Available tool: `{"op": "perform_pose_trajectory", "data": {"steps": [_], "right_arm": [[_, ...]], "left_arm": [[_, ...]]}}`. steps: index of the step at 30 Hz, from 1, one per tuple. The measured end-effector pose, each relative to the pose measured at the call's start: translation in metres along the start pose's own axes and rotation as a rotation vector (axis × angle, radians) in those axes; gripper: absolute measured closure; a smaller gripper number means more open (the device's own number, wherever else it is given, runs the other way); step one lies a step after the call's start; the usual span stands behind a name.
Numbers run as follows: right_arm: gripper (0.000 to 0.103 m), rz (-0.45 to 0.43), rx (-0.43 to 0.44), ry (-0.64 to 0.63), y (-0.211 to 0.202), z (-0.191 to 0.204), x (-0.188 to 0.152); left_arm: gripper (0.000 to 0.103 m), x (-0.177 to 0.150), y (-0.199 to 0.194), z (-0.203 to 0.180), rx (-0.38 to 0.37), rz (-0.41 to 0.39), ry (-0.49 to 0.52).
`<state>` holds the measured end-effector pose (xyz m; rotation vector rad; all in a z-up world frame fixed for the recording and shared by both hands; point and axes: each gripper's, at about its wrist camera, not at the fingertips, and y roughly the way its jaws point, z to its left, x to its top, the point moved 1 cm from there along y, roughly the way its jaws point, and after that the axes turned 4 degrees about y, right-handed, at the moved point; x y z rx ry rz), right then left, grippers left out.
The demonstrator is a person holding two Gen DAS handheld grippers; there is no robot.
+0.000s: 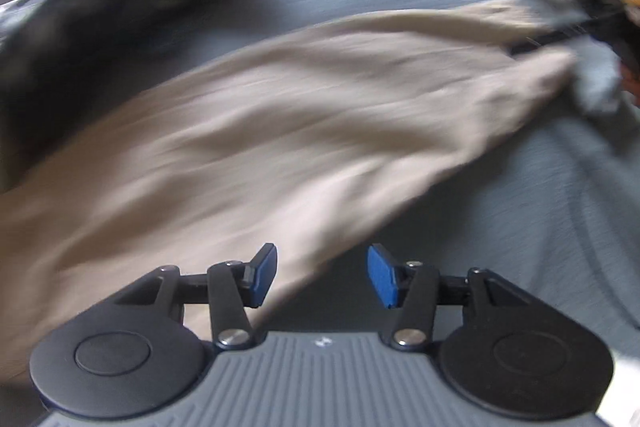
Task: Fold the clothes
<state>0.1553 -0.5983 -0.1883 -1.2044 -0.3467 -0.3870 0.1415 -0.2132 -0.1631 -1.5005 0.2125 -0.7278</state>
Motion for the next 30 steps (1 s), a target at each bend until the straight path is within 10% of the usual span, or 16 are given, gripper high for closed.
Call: {"op": "perform_pose_trajectory", "data": {"steps": [9,15,20,25,30], "right_arm": [[0.098,0.141,0.032,-0.373,0.067,0.069,-0.041],[0.096,0.181,0.008,-0.338,0.054,0.088,-0.012],[0.096,0.037,0.061,-0.489,0.057,0.144,0.023],[0.096,-0.025,0.045,-0.563,0.103,0.186,0.024],[0.098,-0.015,-0.103,-0.51,0.107,0.136,0.0]], "left_arm": [[0.047,-0.068,-0.138,0.166,0.594,0.322,-0.046],[0.033,-0.097,-0.217,0.257,0.859,0.315,-0.204],[0.026,-0.085,-0.185,0.284,0.83,0.128,-0.272],[0.027,-0.069,-0.06,0.266,0.549,0.006,-0.27],[0.034,-0.072,0.048,0.259,0.353,0.009,-0.255]]}}
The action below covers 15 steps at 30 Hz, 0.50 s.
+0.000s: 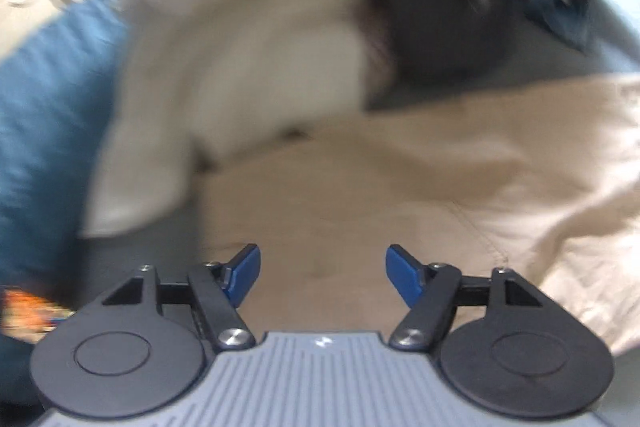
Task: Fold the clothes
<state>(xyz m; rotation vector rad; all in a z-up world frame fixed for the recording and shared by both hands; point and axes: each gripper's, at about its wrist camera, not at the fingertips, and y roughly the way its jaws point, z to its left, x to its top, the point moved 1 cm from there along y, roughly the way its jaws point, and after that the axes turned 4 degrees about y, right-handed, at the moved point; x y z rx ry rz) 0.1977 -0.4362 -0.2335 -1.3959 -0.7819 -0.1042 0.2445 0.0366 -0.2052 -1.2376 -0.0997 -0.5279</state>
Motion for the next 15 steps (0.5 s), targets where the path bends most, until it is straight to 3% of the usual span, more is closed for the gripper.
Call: {"op": "perform_pose_trajectory", "data": {"steps": [3,5,7,9,12,15], "right_arm": [[0.097,0.079,-0.187,0.115,-0.027,-0.055,-0.035],[0.096,0.142,-0.332,0.262,-0.048,-0.103,-0.056],[0.092,0.166,-0.42,0.436,-0.069,-0.14,-0.067],[0.092,0.093,-0.409,0.504,-0.087,-0.147,-0.059],[0.092,-0.037,-0.313,0.503,-0.081,-0.131,-0.023],[0.093,-0.014,-0.297,0.564,-0.038,-0.137,-0.003]], "left_arm": [[0.032,-0.011,0.03,0.001,-0.043,0.006,-0.04],[0.027,-0.016,0.036,0.011,-0.063,-0.014,-0.079],[0.026,-0.02,0.041,0.021,-0.081,-0.036,-0.117],[0.026,-0.022,0.042,0.028,-0.077,-0.063,-0.128],[0.024,-0.024,0.045,0.036,-0.066,-0.084,-0.142],[0.023,-0.026,0.048,0.048,-0.094,-0.09,-0.145]]}}
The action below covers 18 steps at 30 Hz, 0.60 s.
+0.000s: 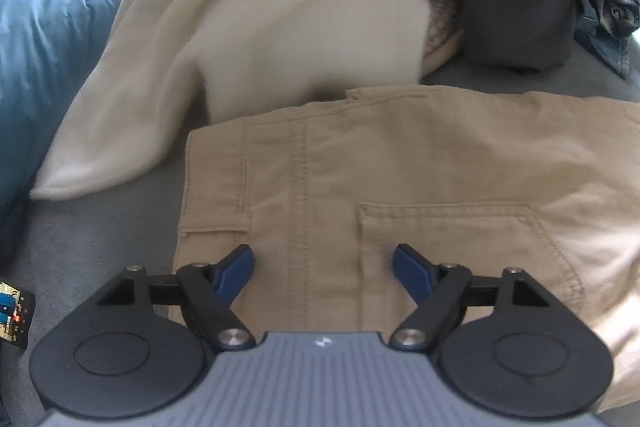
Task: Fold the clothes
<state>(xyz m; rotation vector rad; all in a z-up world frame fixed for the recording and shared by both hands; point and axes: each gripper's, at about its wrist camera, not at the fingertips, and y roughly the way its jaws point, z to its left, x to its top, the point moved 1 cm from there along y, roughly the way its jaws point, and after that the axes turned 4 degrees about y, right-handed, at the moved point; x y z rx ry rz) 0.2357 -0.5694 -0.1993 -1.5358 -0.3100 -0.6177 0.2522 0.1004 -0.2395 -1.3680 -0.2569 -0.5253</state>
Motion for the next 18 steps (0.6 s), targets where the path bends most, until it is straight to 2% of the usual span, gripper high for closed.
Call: {"op": "perform_pose_trajectory", "data": {"steps": [1,3,5,6,8,11,12,13,15,18], "right_arm": [[0.094,0.02,-0.062,0.016,0.016,-0.007,0.001],[0.095,-0.004,-0.199,0.094,0.033,-0.035,-0.001],[0.1,-0.034,-0.265,0.205,0.03,-0.063,0.001],[0.103,-0.048,-0.278,0.254,0.024,-0.071,0.002],[0.096,-0.088,-0.275,0.277,0.006,-0.066,0.0],[0.096,-0.057,-0.128,0.272,0.002,-0.048,-0.003],[0.096,-0.037,-0.105,0.263,0.009,-0.041,-0.005],[0.096,-0.021,-0.12,0.259,0.018,-0.038,-0.006],[0.096,-0.017,-0.227,0.278,0.038,-0.042,-0.006],[0.096,-0.112,-0.345,0.4,0.031,-0.054,0.0]], "left_arm": [[0.023,0.002,0.003,0.006,-0.01,-0.004,0.004],[0.023,0.003,0.005,0.012,-0.04,-0.009,0.008],[0.023,0.001,0.006,0.016,-0.061,-0.019,0.017],[0.023,0.0,0.007,0.017,-0.071,-0.026,0.021],[0.023,-0.003,0.008,0.02,-0.091,-0.042,0.028],[0.023,-0.008,0.008,0.022,-0.112,-0.072,0.044],[0.023,-0.009,0.008,0.023,-0.117,-0.084,0.052],[0.023,-0.011,0.007,0.023,-0.121,-0.095,0.059],[0.023,-0.013,0.007,0.023,-0.127,-0.111,0.07],[0.023,-0.017,0.005,0.024,-0.14,-0.136,0.079]]}}
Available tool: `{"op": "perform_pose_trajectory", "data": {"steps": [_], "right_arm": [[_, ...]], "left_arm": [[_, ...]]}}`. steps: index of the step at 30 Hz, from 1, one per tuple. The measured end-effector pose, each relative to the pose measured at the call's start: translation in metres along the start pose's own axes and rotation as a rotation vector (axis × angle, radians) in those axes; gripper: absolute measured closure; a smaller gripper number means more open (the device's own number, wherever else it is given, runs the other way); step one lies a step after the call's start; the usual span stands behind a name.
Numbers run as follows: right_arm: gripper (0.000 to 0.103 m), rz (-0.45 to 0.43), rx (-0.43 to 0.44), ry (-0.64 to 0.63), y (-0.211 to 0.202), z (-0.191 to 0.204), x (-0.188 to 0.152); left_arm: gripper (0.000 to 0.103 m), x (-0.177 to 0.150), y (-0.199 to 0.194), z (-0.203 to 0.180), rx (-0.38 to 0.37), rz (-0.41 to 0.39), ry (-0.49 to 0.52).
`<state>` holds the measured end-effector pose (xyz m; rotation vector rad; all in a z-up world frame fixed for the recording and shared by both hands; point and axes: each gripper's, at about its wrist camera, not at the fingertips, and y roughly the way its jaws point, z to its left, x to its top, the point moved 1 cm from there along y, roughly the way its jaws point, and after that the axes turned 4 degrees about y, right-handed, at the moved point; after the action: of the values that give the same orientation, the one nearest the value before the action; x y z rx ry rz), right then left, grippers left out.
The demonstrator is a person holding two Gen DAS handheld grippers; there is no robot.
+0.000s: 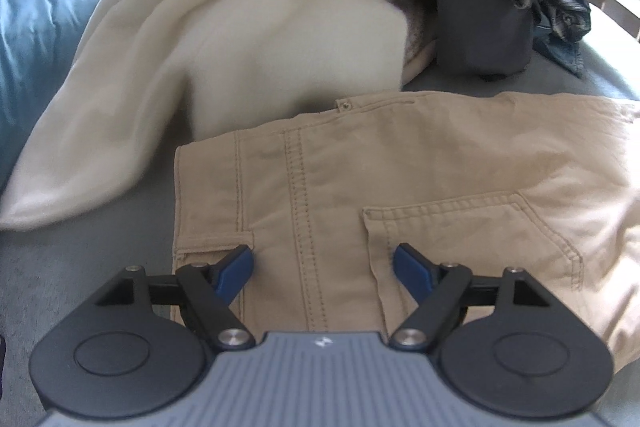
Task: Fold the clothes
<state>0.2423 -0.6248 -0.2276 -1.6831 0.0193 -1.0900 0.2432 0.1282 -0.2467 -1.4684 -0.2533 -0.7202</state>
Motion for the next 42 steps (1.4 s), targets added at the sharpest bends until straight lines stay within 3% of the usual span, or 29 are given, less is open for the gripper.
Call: {"op": "perform_pose_trajectory", "data": {"steps": [2,6,8,11,14,17,20,23,26,29,34,39,42], "right_arm": [[0.094,-0.022,0.02,0.098,-0.023,-0.012,-0.001],[0.09,-0.034,0.175,0.261,-0.096,-0.043,-0.016],[0.079,0.0,0.259,0.379,-0.128,-0.059,-0.031],[0.075,0.103,0.432,0.591,-0.152,-0.063,-0.055],[0.072,0.224,0.581,0.703,-0.159,-0.031,-0.08],[0.065,0.34,0.731,0.684,-0.171,0.026,-0.113],[0.053,0.491,0.879,0.686,-0.182,0.076,-0.165],[0.051,0.68,0.962,0.656,-0.188,0.119,-0.223],[0.05,0.788,0.964,0.634,-0.195,0.147,-0.273],[0.049,0.828,0.906,0.677,-0.193,0.159,-0.309],[0.049,0.719,0.818,0.712,-0.191,0.166,-0.317],[0.049,0.57,0.76,0.835,-0.183,0.156,-0.305],[0.05,0.529,0.723,0.909,-0.183,0.149,-0.304]], "left_arm": [[0.023,-0.004,-0.002,0.002,-0.015,-0.02,-0.008],[0.023,-0.011,-0.007,0.008,-0.049,-0.067,-0.031],[0.023,-0.016,-0.015,0.016,-0.082,-0.093,-0.077],[0.023,-0.028,-0.041,0.031,-0.098,-0.134,-0.182],[0.021,-0.047,-0.069,0.06,-0.119,-0.151,-0.332],[0.016,-0.071,-0.077,0.085,-0.186,-0.126,-0.519],[0.014,-0.1,-0.071,0.096,-0.269,-0.091,-0.683],[0.014,-0.127,-0.061,0.104,-0.353,-0.053,-0.846],[0.008,-0.14,-0.044,0.1,-0.378,-0.1,-0.91],[0.004,-0.137,-0.038,0.098,-0.384,-0.16,-0.92],[0.007,-0.132,-0.03,0.096,-0.357,-0.248,-0.97],[0.049,-0.13,-0.02,0.099,-0.306,-0.282,-1.05],[0.065,-0.132,-0.015,0.102,-0.296,-0.283,-1.099]]}}
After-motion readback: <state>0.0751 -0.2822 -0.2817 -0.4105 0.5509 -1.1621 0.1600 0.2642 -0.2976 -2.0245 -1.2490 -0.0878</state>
